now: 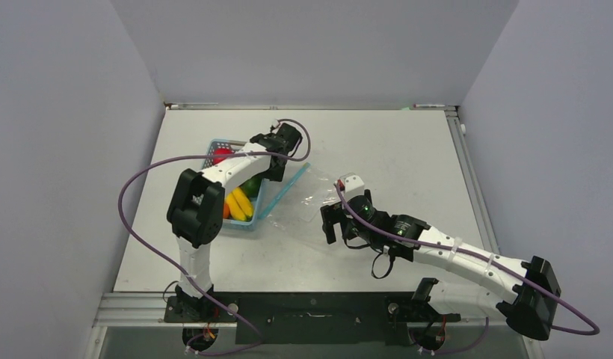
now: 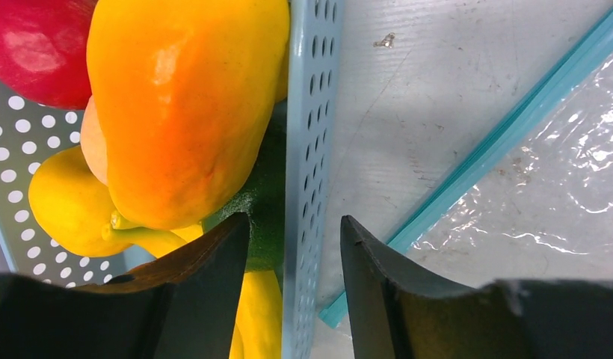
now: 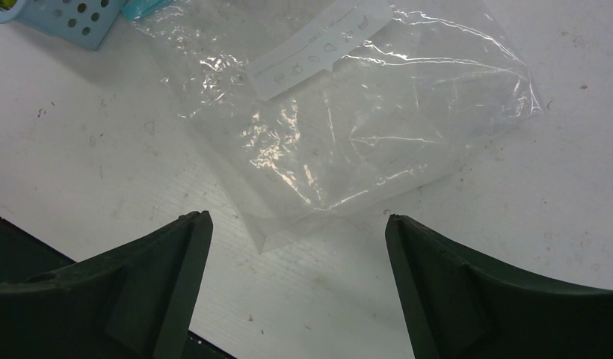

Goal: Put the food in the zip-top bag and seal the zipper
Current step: Move the bin to the center of the board.

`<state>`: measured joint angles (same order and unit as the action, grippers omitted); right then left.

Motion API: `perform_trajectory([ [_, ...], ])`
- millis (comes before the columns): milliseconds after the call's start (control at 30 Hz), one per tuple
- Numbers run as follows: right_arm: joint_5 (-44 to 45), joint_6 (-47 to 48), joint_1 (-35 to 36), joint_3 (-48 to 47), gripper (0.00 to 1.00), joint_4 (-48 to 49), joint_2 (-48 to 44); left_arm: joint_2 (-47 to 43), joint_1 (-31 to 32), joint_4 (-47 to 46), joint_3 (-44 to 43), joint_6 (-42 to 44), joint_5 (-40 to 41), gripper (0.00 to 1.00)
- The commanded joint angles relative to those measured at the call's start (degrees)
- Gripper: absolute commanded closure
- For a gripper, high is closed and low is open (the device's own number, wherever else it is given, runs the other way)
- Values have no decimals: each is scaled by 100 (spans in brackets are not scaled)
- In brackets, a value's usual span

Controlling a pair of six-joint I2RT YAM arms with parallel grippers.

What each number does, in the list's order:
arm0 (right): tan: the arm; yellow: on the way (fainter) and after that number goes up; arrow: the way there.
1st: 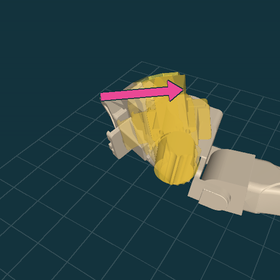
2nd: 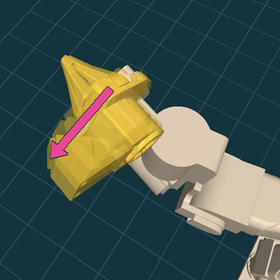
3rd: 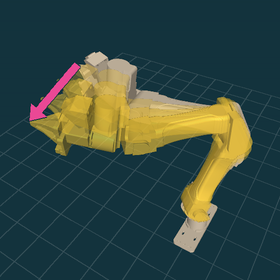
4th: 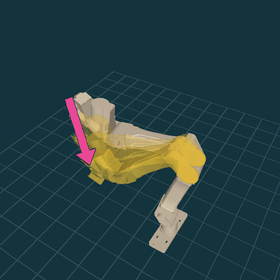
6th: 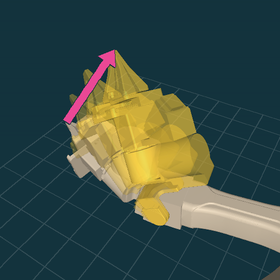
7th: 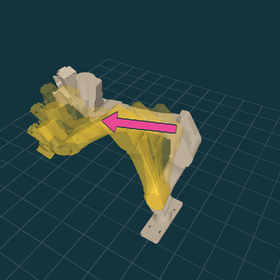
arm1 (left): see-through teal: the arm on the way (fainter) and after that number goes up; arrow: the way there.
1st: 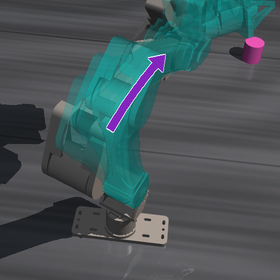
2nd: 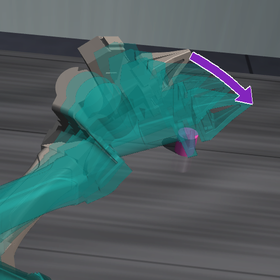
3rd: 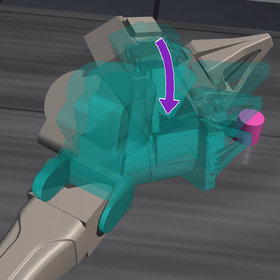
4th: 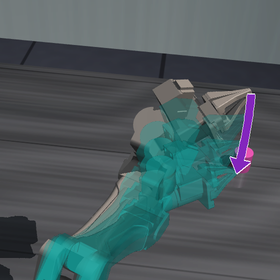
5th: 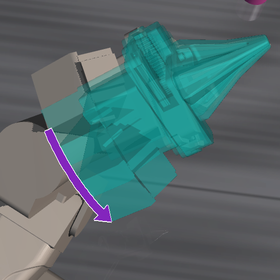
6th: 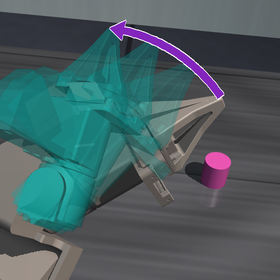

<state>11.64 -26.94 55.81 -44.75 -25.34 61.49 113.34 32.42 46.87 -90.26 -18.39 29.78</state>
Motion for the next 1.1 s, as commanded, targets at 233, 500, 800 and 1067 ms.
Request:
perform_trajectory([
  [233, 465, -110, -42, -209, 10, -247, -171, -718, 229, -4, 176, -149, 180, 47],
  [500, 699, -163, -36, -219, 10, -287, -17, -1339, 464, 45, 520, -253, 161, 41],
  [800, 1173, -393, -48, -445, 10, -341, 488, -2728, 563, -278, 1316, -309, -770, 33],
  [1067, 1679, -1043, -118, -760, 10, -603, 1123, -4126, 563, -543, 1879, -149, -1497, 16],
])
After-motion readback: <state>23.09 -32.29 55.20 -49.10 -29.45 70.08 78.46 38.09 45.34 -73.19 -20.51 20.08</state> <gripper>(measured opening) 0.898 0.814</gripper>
